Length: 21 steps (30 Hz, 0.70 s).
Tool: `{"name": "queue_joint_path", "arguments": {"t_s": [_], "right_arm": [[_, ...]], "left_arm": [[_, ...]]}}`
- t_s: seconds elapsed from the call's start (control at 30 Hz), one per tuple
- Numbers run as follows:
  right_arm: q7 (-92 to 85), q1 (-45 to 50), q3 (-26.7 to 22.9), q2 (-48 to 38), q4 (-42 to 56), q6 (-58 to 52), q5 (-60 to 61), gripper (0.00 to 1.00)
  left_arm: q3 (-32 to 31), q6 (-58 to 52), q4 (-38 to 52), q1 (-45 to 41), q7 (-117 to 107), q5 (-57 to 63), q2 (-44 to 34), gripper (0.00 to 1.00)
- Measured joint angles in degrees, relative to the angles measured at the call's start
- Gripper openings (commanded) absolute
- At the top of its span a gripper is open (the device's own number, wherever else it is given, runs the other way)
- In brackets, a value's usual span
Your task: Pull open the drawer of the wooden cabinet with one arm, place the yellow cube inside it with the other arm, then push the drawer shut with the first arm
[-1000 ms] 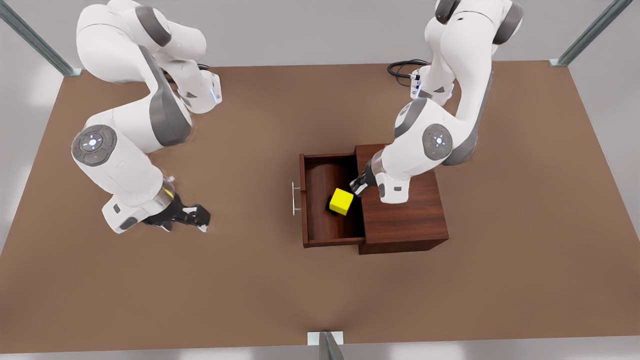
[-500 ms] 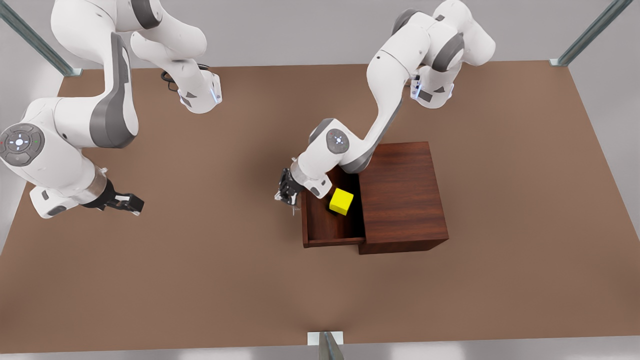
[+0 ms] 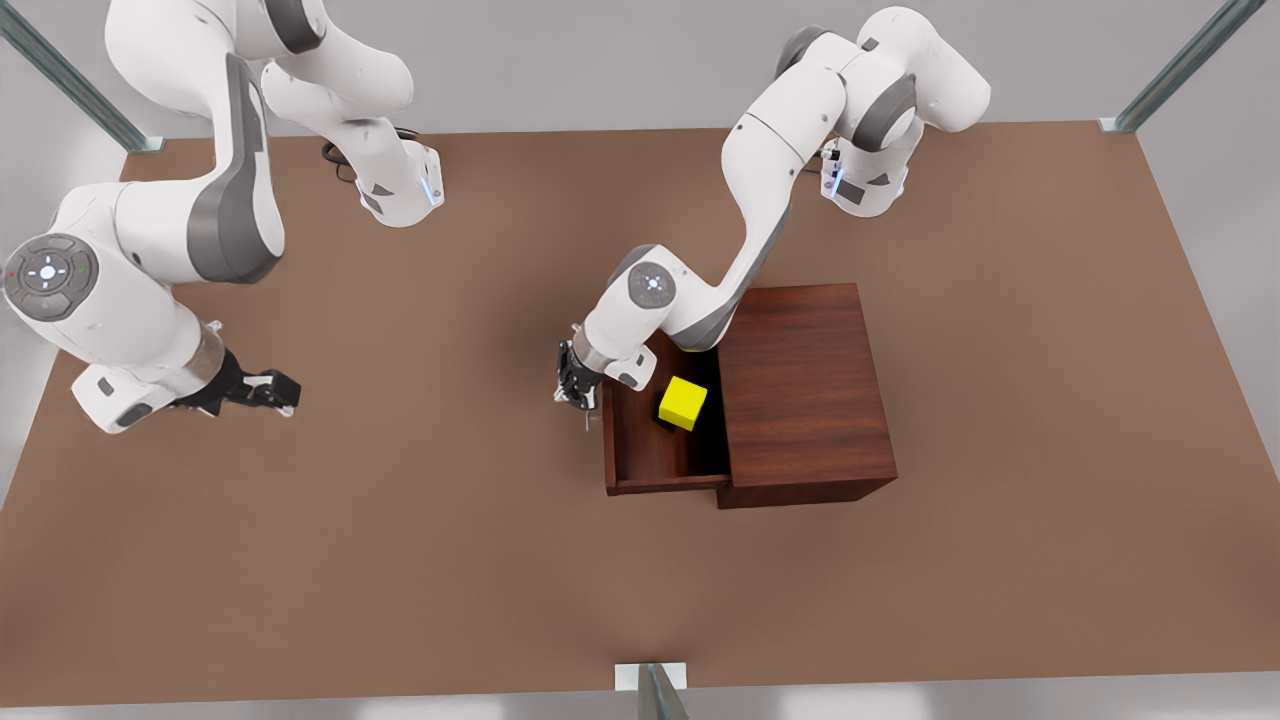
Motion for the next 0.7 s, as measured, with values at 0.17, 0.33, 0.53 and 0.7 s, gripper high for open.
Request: {"name": "queue_joint_path", "arguments": {"t_s": [0.17,0.33,0.53,0.7], "right_arm": [[-1.0,0.1,0.5,0.1,0.4,-1.1,0.1,1.00],[-1.7,0.1,0.5,0.2,1.4,-1.5,0.2,1.00],[-2.3,0.1,1.7,-1.2,1.3,-2.4,0.4,1.00],[-2.7,-0.4,1.7,-1.0,1.3,-2.7,0.4,1.00]], "left_arm": [[0.0,-3.9,0.0,0.6,0.4,0.1,-0.2,0.21],[0.1,-6.8,0.0,2.1,0.2,1.6,-0.3,0.21],[0.1,-11.3,0.1,3.6,2.3,0.6,-1.1,0.21],[0.1,-16.5,0.1,5.6,4.9,0.2,-2.2,0.21]]}}
